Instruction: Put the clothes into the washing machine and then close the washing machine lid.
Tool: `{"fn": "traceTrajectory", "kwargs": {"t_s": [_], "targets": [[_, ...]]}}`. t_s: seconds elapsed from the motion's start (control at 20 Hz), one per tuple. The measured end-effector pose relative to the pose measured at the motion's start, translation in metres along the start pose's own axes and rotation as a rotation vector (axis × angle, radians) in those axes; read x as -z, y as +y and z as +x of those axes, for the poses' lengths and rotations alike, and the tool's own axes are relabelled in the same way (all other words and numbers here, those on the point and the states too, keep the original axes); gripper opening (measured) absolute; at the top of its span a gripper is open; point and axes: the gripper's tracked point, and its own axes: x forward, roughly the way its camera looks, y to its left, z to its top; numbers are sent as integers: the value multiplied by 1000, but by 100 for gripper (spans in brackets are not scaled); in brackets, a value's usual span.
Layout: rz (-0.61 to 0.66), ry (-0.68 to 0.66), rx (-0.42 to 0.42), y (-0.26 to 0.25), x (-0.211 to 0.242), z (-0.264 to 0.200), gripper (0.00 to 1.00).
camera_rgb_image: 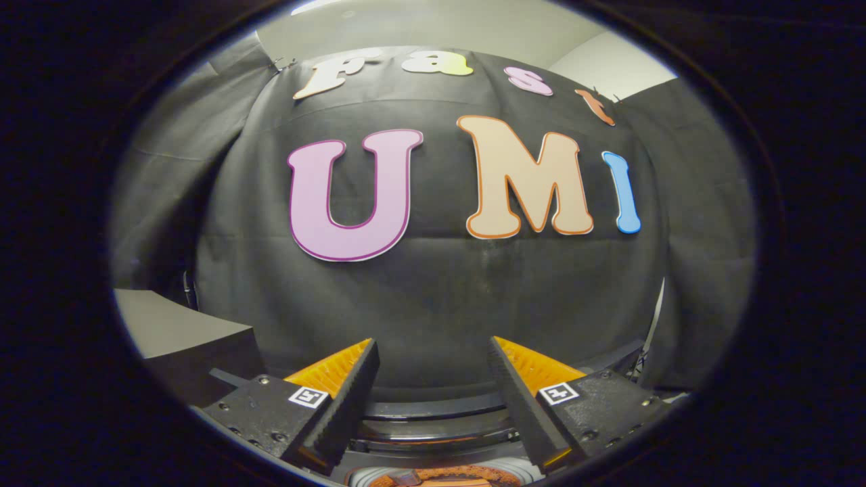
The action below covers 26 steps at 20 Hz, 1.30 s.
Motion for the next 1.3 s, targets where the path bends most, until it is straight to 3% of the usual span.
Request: {"fn": "traceTrajectory", "kwargs": {"t_s": [0.65, 0.8, 1.3], "targets": [[-5, 5, -1, -4, 10, -3, 97], [-4, 193, 41, -10, 50, -49, 97], [-57, 239, 69, -28, 65, -122, 97]]}}
